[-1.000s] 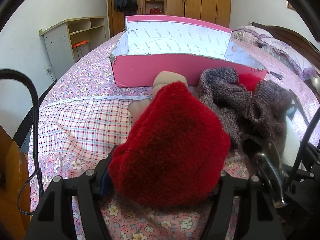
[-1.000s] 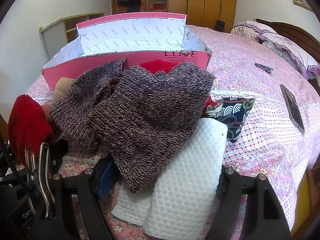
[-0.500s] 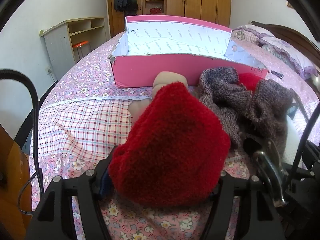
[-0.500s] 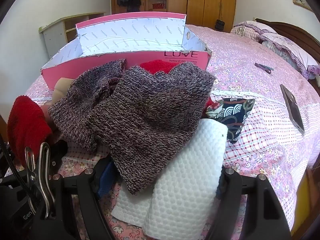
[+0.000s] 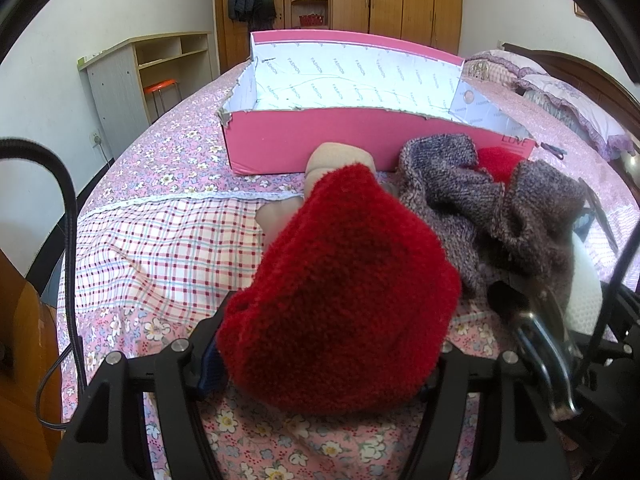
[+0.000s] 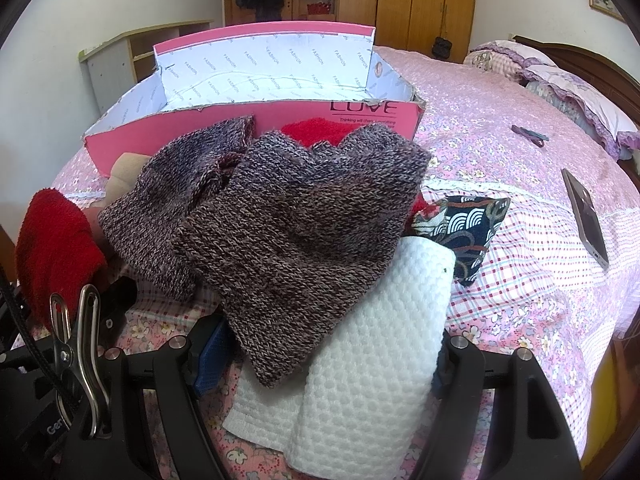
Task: Organize soft objects
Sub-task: 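Grasp the red fuzzy sock with the left gripper and lift it, then grasp the white waffle towel with the right gripper while the left gripper holds the red sock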
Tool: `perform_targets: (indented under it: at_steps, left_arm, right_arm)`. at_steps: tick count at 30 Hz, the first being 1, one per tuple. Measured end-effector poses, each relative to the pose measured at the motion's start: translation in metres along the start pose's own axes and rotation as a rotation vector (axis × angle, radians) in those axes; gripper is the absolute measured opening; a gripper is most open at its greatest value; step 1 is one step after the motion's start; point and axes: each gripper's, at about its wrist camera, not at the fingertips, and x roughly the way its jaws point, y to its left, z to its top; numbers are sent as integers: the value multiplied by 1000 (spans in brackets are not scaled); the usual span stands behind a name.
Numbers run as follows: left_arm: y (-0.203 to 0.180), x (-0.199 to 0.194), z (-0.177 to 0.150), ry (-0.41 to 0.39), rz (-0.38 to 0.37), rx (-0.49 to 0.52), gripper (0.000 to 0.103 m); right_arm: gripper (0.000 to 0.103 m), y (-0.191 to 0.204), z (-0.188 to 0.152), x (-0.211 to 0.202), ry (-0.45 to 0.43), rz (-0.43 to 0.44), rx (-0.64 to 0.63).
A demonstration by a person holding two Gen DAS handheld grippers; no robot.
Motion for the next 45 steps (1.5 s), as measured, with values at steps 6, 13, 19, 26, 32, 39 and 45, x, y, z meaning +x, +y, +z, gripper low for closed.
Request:
perform_targets:
  at_steps: [6,13,19,26,32,39,45]
  left_arm:
    - [4,-2,2,5,-14,-2,72]
    - [12,-8,7,27,-38,19,71]
    - [19,-22,8,20,-60,38,71]
    - [35,-42,11,55,-105,36,71]
    - [39,-54,7,50,-126,40,71]
    - [34,-62,7,41,-154,33,71]
    - [26,-78,8,4,-181,69,71]
  right_arm:
    - [76,-4,-4,-12,34,28,-19]
    - [76,-11,-11,-27,47,71,-17]
    - [76,-19,-16,-42,44,112,-5]
    - [76,-23,-17,-57,18,146,-14]
    - [76,-19,-24,-66,-3,170,-20]
    - [76,-19,-25,-70,-9,186,-40]
    - [76,-23,-25,-72,-15,196,-36]
